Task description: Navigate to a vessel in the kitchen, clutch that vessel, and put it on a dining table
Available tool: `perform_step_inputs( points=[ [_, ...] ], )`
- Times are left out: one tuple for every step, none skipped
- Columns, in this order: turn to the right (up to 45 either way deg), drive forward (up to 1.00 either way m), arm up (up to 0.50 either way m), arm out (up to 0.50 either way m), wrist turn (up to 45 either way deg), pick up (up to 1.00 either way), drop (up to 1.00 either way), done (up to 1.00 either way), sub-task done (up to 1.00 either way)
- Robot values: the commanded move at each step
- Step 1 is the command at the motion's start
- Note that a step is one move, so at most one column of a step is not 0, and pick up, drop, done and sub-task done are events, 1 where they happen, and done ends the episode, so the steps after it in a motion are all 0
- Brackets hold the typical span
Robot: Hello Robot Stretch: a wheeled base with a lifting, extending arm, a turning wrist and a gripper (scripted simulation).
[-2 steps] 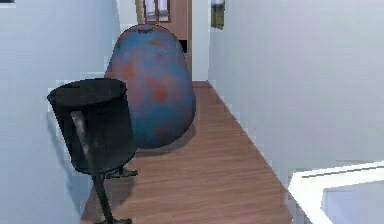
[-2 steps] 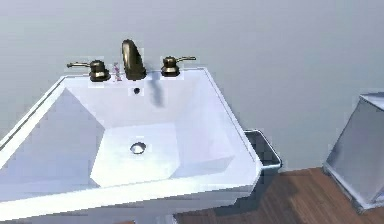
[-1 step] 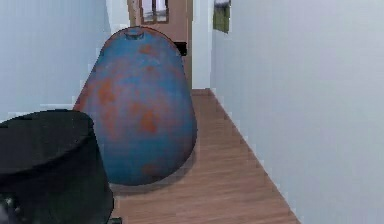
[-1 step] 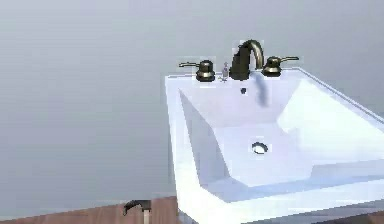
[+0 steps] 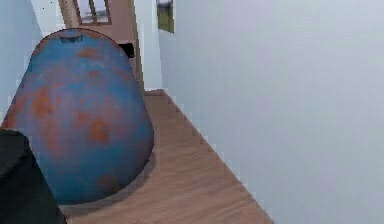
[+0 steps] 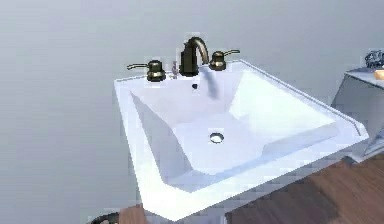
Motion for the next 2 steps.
perform_step_inputs(
  points=[
    [0.0, 1.0, 0.0, 0.0, 0.0, 0.0, 0.0, 0.0, 0.0],
    [6.0, 0.0, 0.0, 0.0, 0.0, 0.0, 0.0, 0.0, 0.0]
  ],
)
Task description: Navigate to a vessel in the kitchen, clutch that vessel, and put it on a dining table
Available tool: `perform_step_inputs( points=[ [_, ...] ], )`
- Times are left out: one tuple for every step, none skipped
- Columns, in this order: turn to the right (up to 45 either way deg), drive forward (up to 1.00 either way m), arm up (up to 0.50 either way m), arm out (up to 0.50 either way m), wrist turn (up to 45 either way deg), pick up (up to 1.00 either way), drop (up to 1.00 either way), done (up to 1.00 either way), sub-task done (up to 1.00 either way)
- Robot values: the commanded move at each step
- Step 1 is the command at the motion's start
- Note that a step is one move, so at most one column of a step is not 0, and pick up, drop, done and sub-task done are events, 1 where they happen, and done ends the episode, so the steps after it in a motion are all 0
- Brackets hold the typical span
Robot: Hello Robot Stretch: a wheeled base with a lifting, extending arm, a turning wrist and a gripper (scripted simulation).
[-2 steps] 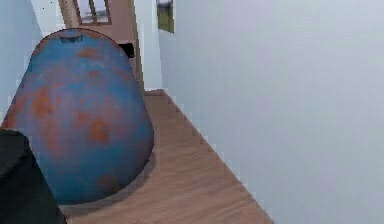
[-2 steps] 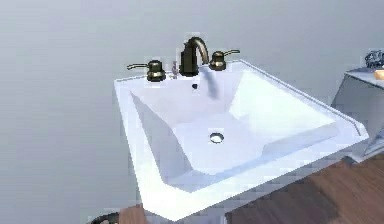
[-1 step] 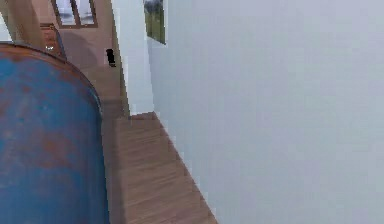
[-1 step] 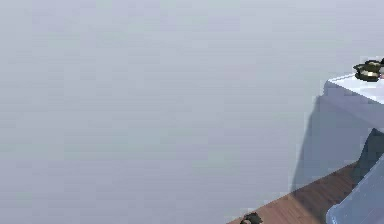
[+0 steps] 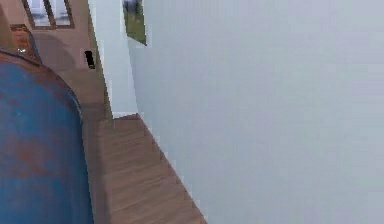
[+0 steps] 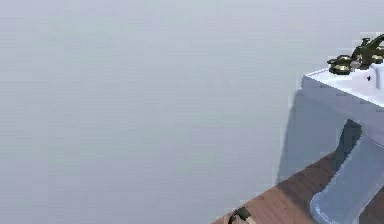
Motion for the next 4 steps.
perform_step_inputs(
  points=[
    [0.0, 0.7, 0.0, 0.0, 0.0, 0.0, 0.0, 0.0, 0.0],
    [-39.0, 0.0, 0.0, 0.0, 0.0, 0.0, 0.0, 0.0, 0.0],
    [0.0, 1.0, 0.0, 0.0, 0.0, 0.0, 0.0, 0.0, 0.0],
    [0.0, 0.5, 0.0, 0.0, 0.0, 0.0, 0.0, 0.0, 0.0]
  ],
)
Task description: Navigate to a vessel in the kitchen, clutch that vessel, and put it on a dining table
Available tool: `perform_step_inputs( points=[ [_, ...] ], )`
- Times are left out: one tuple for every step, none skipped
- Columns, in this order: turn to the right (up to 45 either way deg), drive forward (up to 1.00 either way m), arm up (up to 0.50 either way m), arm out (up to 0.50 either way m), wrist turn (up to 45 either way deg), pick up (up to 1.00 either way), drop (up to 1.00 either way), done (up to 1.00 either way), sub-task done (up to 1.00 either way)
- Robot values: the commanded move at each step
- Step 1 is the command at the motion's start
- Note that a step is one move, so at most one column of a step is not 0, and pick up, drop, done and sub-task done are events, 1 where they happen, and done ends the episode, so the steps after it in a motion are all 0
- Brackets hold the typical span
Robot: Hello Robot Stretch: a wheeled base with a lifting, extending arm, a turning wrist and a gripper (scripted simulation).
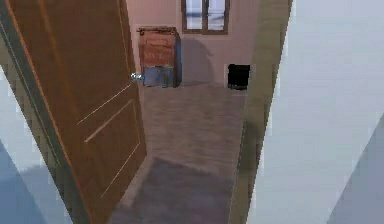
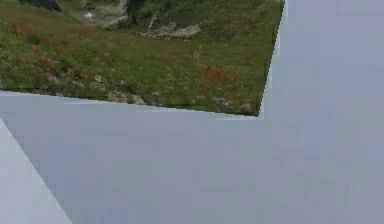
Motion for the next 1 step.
perform_step_inputs(
  points=[
    [-15.0, 0.0, 0.0, 0.0, 0.0, 0.0, 0.0, 0.0, 0.0]
  ],
)
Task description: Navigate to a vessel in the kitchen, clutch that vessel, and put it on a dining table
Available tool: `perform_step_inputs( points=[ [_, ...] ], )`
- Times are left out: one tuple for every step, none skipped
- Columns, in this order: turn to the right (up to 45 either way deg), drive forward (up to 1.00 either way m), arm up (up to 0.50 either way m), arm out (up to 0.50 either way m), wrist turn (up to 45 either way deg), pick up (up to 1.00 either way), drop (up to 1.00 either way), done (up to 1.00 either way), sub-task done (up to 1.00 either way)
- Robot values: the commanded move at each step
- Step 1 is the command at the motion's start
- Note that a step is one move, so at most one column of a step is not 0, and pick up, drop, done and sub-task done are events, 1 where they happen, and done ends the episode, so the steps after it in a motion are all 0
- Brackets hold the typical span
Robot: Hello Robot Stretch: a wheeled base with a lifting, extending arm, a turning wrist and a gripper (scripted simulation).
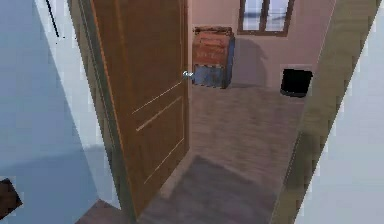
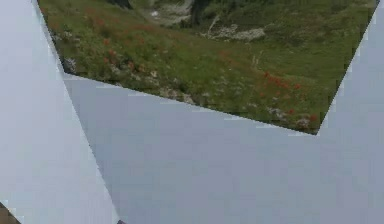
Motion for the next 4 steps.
perform_step_inputs(
  points=[
    [0.0, 0.65, 0.0, 0.0, 0.0, 0.0, 0.0, 0.0, 0.0],
    [24.0, 0.0, 0.0, 0.0, 0.0, 0.0, 0.0, 0.0, 0.0],
    [3.0, 0.0, 0.0, 0.0, 0.0, 0.0, 0.0, 0.0, 0.0],
    [0.0, 1.0, 0.0, 0.0, 0.0, 0.0, 0.0, 0.0, 0.0]
  ],
)
